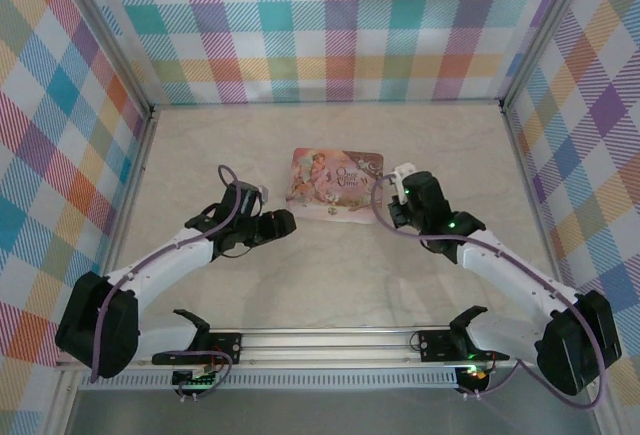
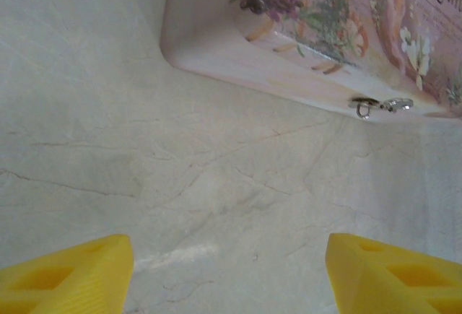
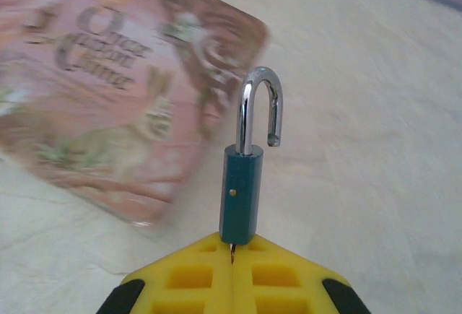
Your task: Unlock a padlock with a key
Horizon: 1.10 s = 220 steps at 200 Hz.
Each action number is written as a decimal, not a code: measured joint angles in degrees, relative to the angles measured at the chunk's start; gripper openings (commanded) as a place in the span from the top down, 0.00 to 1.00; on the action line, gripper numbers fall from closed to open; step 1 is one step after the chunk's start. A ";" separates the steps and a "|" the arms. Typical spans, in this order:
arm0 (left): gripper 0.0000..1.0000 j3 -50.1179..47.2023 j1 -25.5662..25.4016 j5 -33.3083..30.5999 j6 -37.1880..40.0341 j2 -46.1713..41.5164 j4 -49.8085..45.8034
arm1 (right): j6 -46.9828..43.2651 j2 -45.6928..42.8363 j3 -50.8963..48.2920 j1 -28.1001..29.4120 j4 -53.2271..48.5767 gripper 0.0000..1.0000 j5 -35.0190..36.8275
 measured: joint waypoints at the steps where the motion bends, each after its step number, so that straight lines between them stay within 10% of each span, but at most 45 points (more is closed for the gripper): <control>1: 0.29 0.09 0.00 -0.04 0.02 0.13 -0.04 | 0.15 -0.02 0.00 -0.15 -0.04 1.00 0.00; 96: 0.27 3.10 0.00 -1.49 0.94 3.93 0.15 | 12.13 10.08 -0.39 -16.02 -6.60 1.00 -4.87; 220: 0.27 3.08 0.00 -1.49 0.90 3.93 0.20 | 15.34 27.04 9.70 -19.04 -9.73 1.00 -9.33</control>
